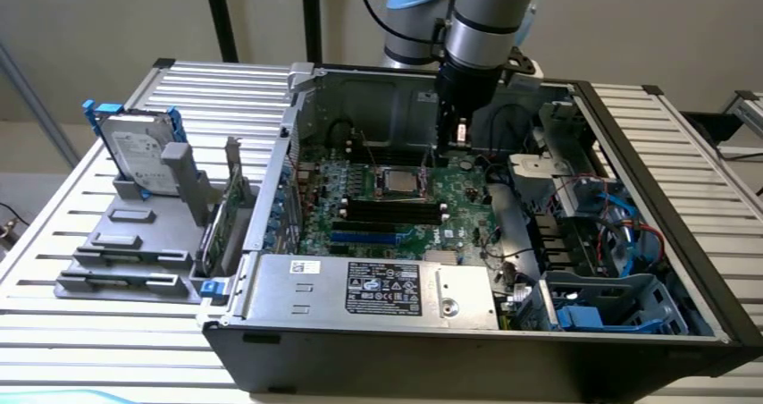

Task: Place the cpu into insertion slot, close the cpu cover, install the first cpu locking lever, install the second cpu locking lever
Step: 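Close the cpu cover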

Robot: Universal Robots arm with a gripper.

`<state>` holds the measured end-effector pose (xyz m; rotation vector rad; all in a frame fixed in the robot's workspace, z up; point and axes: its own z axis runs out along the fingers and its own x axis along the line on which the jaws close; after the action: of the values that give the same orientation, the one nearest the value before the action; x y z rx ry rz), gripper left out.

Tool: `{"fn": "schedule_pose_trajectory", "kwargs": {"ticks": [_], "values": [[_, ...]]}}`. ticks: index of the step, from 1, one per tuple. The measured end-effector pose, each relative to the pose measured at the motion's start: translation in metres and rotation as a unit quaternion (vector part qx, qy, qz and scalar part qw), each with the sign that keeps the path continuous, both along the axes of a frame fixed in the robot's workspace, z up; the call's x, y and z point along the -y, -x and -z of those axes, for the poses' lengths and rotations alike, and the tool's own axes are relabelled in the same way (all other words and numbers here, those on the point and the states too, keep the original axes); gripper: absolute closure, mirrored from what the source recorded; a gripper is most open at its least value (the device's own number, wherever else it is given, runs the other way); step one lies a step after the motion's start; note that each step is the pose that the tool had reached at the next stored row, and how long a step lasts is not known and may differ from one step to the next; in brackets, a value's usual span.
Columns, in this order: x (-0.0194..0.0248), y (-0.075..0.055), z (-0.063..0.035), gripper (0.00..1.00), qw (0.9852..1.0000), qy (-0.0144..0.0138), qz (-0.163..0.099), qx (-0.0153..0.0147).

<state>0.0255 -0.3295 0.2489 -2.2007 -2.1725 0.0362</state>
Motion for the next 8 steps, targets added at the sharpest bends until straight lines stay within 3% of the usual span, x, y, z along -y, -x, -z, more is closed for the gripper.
{"fn": "schedule_pose_trajectory", "kwargs": {"ticks": [8], "values": [[0.0002, 0.026, -0.0001, 0.89, 1.0, 0.0001, 0.0, -0.0083]]}}
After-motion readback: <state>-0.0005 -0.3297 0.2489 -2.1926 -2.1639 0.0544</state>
